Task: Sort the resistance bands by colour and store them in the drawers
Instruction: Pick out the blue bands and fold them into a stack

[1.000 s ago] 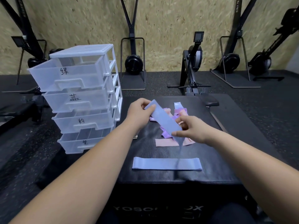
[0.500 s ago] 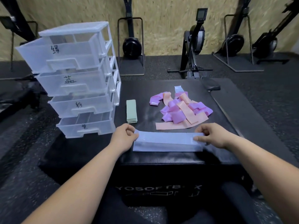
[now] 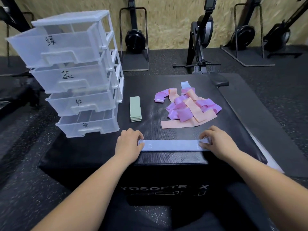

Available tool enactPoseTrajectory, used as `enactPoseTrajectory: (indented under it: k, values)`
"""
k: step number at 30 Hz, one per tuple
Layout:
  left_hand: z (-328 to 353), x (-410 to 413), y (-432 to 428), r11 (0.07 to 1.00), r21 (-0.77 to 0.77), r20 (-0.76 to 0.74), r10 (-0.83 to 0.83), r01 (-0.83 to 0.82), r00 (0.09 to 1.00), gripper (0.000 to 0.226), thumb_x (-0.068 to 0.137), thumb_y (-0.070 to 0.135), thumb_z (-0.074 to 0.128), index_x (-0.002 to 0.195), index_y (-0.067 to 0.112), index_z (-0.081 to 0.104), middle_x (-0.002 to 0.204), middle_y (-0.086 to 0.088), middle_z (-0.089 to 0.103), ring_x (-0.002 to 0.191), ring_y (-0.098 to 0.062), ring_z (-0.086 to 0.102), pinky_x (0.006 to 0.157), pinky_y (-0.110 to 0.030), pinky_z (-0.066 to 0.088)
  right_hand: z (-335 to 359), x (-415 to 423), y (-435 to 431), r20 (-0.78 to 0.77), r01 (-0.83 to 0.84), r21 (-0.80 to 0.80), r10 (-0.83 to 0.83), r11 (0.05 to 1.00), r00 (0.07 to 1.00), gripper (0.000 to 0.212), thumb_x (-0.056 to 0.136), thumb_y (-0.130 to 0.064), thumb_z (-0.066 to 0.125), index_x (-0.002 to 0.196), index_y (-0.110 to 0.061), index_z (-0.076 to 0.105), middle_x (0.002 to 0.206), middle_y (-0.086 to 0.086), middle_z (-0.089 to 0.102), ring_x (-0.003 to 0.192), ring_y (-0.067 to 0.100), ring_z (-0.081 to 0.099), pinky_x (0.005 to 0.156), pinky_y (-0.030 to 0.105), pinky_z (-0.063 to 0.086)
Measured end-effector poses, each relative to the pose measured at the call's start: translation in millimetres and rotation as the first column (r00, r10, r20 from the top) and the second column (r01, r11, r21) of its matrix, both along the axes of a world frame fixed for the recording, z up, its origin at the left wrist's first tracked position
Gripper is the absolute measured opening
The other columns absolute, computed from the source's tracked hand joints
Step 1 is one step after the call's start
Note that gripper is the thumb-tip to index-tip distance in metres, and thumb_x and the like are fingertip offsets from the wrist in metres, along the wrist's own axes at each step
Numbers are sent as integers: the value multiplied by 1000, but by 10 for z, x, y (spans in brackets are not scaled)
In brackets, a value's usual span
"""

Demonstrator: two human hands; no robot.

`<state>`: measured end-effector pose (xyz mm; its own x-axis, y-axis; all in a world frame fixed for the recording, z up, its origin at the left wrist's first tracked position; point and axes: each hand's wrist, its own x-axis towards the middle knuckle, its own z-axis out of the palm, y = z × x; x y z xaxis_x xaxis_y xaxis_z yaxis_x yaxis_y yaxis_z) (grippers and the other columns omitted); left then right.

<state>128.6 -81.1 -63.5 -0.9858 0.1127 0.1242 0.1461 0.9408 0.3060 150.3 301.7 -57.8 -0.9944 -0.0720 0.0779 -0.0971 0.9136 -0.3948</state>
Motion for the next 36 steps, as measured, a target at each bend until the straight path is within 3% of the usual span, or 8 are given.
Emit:
enactPoseTrajectory:
  k: [6, 9, 11, 15, 21, 26, 30, 36]
  values:
    - [89, -103, -85, 983, 134, 88, -141, 129, 986, 27, 93, 30, 72, 118, 33, 66, 119, 14, 62, 112, -16, 57, 101, -40, 49, 59, -42, 125, 18, -131, 67, 131, 989, 991, 27, 81, -55, 80, 101, -44, 67, 112, -19, 57, 104, 10, 58, 85, 41, 55]
    - [169, -124, -113, 956, 184, 154, -258, 229, 954, 41, 90, 36, 78, 128, 34, 64, 128, 19, 62, 118, -9, 58, 106, -36, 48, 95, -69, 146, 69, -230, 96, 224, 968, 972, 47, 72, -72, 77, 110, -45, 66, 117, -23, 60, 107, 5, 59, 90, 36, 55]
    - [197, -130, -138, 943, 144, 213, -326, 300, 921, 57, 83, 43, 82, 135, 36, 61, 132, 18, 61, 120, -8, 58, 106, -34, 48, 120, -64, 110, 111, -278, 136, 264, 951, 958, 57, 69, -69, 81, 116, -42, 67, 119, -22, 61, 110, 6, 59, 92, 33, 52]
    - [196, -154, -178, 939, 30, 238, -340, 342, 910, 61, 80, 39, 83, 136, 42, 58, 126, 19, 61, 116, -9, 55, 104, -36, 48, 133, -73, 46, 146, -276, 174, 253, 945, 956, 54, 73, -51, 88, 121, -40, 68, 115, -20, 63, 107, 10, 58, 86, 31, 47]
    - [201, -161, -195, 941, 40, 234, -337, 337, 912, 61, 80, 37, 85, 135, 41, 59, 124, 18, 60, 116, -9, 56, 104, -35, 47, 163, -100, 18, 144, -274, 202, 248, 940, 958, 51, 74, -51, 86, 120, -41, 67, 111, -21, 63, 104, 11, 60, 78, 28, 40]
    - [255, -227, -147, 936, 32, 278, -345, 351, 896, 69, 77, 44, 86, 139, 40, 57, 124, 15, 59, 118, -9, 55, 105, -34, 48, 198, -141, 14, 184, -296, 234, 257, 926, 949, 56, 71, -61, 83, 121, -44, 65, 111, -23, 60, 102, 7, 57, 80, 30, 46]
    - [319, -386, -23, 933, 97, 261, -359, 346, 896, 69, 78, 62, 79, 140, 42, 56, 126, 15, 60, 121, -5, 58, 107, -38, 50, 254, -274, 40, 157, -282, 149, 259, 948, 953, 60, 70, -76, 75, 121, -45, 66, 113, -26, 60, 99, 1, 57, 84, 28, 50]
    - [441, -856, 438, 930, 119, 171, -365, 349, 915, 63, 88, 60, 74, 143, 35, 55, 136, 7, 56, 128, -15, 54, 109, -41, 47, 420, -823, 9, 46, -185, 94, 181, 978, 982, 36, 87, -58, 71, 120, -42, 67, 118, -20, 63, 106, 6, 61, 89, 38, 56]
